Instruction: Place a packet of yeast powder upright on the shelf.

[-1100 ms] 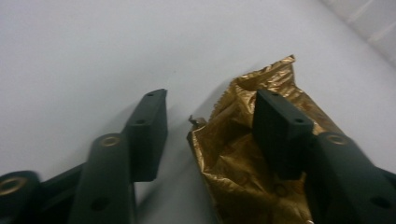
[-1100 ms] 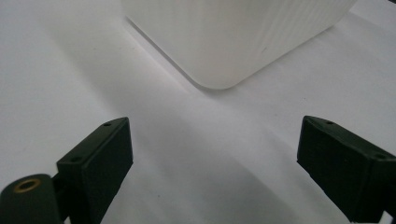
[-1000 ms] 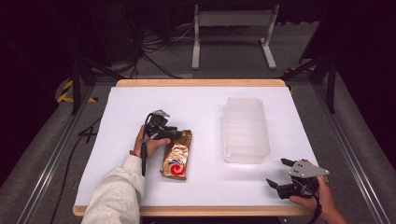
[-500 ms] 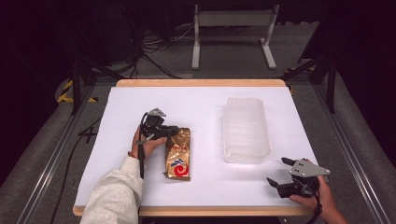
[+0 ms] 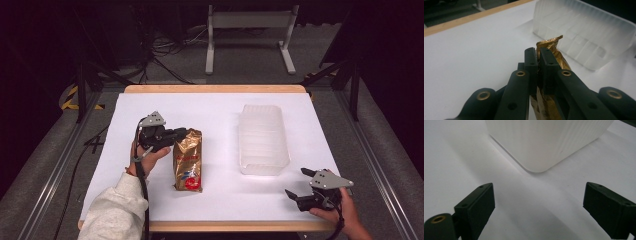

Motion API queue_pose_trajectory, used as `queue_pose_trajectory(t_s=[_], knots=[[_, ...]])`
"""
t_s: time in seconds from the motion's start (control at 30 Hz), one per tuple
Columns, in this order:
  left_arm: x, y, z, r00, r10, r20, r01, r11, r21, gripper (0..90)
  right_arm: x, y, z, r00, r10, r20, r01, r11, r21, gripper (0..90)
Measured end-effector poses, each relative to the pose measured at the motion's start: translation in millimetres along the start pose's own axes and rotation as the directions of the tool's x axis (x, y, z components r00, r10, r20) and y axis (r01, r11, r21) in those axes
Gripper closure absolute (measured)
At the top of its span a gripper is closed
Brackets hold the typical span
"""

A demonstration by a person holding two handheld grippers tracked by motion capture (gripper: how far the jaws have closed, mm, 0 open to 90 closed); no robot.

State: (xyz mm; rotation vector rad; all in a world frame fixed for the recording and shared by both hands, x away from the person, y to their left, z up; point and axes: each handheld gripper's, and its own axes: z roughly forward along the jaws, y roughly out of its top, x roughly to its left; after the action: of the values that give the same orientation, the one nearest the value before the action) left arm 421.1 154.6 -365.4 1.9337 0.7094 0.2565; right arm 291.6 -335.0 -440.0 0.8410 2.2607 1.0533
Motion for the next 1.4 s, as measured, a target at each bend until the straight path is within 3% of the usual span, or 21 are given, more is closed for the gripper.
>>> queue_pose_trajectory(t_s=[0.2, 0.53, 0.73, 0.87, 1.03, 1.4], knots=[[-21.4, 11.2, -15.8, 0.9984, 0.052, 0.023, -0.051, 0.9971, -0.056, 85.6, -1.2, 0.8, -0.1, 1.0000, 0.001, -0.001, -0.001, 1.000, -0.007, 11.0], [-44.2, 22.9, -21.9, 0.9919, 0.118, 0.048, -0.114, 0.9899, -0.085, 86.2, -1.3, 1.2, -1.9, 1.0000, -0.003, 0.001, 0.003, 1.000, -0.015, 11.0], [-51.6, 30.5, -24.2, 0.9900, 0.133, 0.047, -0.127, 0.9859, -0.109, 86.6, -1.5, 1.6, -3.4, 1.0000, -0.001, 0.005, 0.001, 1.000, -0.024, 11.0], [-50.5, 39.2, -26.0, 0.9906, 0.123, 0.060, -0.113, 0.9822, -0.150, 86.6, -1.4, 2.1, -3.7, 1.0000, 0.000, 0.008, 0.001, 1.000, -0.031, 11.0], [-55.8, 49.9, -21.5, 0.9871, 0.145, 0.067, -0.133, 0.9774, -0.164, 86.6, -1.8, 2.0, -3.4, 1.0000, 0.001, 0.007, -0.001, 1.000, -0.028, 11.0], [-61.1, 69.5, -0.1, 0.9877, 0.132, 0.084, -0.118, 0.9802, -0.159, 86.6, -1.8, 2.1, -3.9, 1.0000, 0.000, 0.008, 0.000, 1.000, -0.029, 11.0]])
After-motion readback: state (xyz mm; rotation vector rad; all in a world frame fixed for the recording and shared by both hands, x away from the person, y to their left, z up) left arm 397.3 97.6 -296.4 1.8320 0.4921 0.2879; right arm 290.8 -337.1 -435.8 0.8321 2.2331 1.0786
